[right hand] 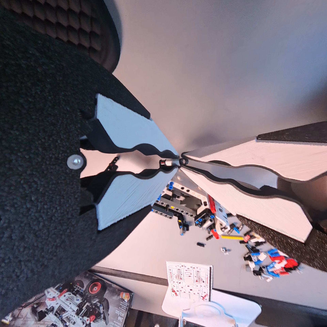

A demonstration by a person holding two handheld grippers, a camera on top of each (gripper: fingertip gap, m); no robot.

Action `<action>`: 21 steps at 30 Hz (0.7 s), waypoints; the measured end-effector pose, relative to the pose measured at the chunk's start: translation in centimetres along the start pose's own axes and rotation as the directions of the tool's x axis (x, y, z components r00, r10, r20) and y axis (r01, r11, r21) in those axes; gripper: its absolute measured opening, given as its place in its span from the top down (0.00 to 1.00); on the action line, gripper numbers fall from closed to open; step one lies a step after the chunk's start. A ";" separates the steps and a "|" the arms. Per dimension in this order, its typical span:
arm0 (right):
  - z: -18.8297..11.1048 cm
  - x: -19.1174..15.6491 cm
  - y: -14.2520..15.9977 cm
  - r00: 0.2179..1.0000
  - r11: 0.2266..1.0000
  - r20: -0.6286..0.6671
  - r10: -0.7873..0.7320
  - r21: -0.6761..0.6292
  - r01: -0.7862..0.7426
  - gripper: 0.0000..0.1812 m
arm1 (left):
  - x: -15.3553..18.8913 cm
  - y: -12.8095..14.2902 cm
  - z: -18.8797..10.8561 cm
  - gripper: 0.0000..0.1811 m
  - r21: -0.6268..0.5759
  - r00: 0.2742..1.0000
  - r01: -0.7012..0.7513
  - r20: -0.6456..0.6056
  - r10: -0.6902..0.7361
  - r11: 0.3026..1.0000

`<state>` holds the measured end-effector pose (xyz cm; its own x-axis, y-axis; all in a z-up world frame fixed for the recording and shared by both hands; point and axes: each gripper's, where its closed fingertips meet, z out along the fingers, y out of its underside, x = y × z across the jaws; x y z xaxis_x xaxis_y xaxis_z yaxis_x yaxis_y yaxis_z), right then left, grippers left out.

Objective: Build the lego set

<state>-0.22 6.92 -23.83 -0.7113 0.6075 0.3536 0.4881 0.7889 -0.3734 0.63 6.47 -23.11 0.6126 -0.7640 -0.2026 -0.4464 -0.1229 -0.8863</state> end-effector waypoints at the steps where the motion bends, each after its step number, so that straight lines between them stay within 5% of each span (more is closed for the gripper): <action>1: -0.3 0.1 -0.3 1.000 1.000 0.000 0.004 0.025 -0.004 0.95 | -0.2 -0.1 -0.1 0.96 0.009 1.000 -0.004 0.007 0.004 1.000; 13: -1.3 1.6 -0.2 0.998 0.998 -0.009 -0.061 0.004 0.061 0.97 | -1.3 -0.9 -0.7 0.93 0.062 0.998 0.000 0.070 -0.005 0.998; 21: 0.1 3.2 1.6 0.972 0.979 0.172 -0.160 -0.097 0.179 0.97 | -3.6 2.5 0.7 0.88 -0.135 0.998 -0.005 0.056 0.013 0.991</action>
<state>-1.76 10.08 -23.43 -0.8566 0.4479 0.2560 0.4000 0.8900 -0.2189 -2.21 9.35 -24.95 0.6424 -0.7289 -0.2368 -0.5335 -0.2034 -0.8210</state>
